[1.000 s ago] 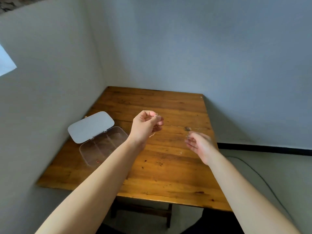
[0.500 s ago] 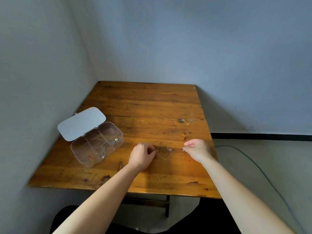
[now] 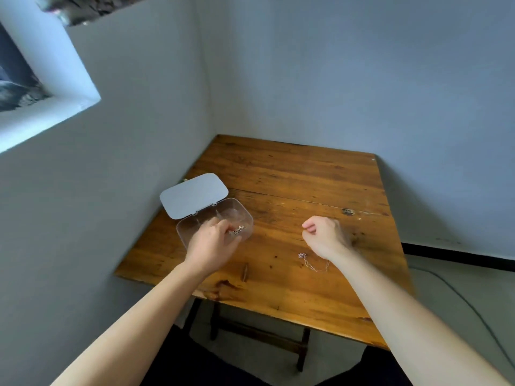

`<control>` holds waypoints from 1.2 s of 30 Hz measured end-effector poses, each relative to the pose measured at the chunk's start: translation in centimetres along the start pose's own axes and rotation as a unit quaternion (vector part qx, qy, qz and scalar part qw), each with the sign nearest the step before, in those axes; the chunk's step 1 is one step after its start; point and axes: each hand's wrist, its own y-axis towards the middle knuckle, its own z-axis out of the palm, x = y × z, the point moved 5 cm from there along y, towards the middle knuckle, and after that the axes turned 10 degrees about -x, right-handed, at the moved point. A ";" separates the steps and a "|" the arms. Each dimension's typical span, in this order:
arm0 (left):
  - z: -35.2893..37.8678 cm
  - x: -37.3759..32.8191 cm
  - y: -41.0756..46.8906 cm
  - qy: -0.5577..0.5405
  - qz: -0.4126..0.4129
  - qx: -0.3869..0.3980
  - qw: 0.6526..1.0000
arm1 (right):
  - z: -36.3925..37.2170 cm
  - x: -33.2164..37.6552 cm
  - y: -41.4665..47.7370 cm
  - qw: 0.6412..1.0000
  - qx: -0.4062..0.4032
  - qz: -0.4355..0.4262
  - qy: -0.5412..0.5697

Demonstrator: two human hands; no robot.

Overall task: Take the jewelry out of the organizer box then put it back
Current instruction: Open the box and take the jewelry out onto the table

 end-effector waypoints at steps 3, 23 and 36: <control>-0.7 3.3 -1.0 0.089 -0.012 0.025 0.996 | 1.9 4.6 -0.4 0.993 0.042 -0.098 0.046; 1.4 4.9 1.9 0.100 0.000 0.199 0.975 | 9.5 15.7 0.5 0.886 0.228 -0.329 -0.235; 3.3 4.5 2.6 0.148 0.012 0.325 0.934 | 9.3 15.9 1.4 0.890 0.251 -0.330 -0.192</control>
